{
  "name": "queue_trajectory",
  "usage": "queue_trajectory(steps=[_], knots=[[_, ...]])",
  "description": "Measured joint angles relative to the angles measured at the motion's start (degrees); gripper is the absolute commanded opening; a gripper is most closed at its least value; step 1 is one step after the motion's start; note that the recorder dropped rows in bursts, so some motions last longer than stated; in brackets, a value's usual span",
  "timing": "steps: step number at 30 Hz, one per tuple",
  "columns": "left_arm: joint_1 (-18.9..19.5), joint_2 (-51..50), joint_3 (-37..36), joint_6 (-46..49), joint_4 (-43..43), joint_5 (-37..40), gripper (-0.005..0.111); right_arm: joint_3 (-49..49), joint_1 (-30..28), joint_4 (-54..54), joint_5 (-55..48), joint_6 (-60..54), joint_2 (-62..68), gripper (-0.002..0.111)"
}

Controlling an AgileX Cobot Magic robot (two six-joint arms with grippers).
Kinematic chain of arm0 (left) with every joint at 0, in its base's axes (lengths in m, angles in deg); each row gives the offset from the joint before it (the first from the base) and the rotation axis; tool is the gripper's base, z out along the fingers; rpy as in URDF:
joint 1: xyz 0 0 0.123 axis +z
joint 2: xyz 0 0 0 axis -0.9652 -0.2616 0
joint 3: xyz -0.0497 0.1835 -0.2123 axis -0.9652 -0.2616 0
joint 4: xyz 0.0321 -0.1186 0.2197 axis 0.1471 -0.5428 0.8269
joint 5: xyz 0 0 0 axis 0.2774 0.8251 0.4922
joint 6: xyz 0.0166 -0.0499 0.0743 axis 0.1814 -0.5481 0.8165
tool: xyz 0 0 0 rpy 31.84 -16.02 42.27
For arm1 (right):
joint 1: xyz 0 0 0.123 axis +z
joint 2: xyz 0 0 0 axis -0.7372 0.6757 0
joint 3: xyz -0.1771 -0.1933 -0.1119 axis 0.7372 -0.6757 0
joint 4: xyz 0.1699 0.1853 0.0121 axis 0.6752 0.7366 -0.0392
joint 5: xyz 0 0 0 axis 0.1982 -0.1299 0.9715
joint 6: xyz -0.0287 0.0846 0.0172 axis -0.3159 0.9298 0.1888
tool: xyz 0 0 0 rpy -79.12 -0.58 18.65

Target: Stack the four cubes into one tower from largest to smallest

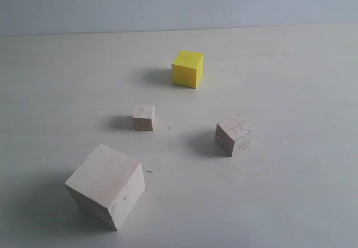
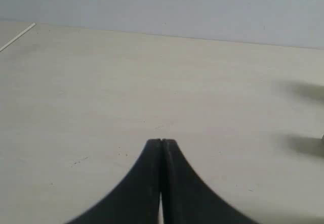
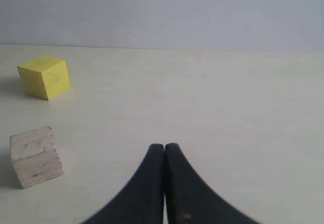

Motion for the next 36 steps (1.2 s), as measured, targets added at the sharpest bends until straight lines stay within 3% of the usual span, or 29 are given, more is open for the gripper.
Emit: queue_trajectory(steps=[25,28,36], knots=[[0.0,0.0,0.0,0.0,0.0,0.0,0.000,0.0,0.0,0.0,0.7,0.0,0.0,0.000],[0.0,0.0,0.0,0.0,0.0,-1.9,0.000,0.0,0.0,0.0,6.4,0.0,0.0,0.000],[0.0,0.0,-0.2,0.2,0.0,-16.3,0.000,0.0,0.0,0.0,28.1,0.0,0.0,0.000]])
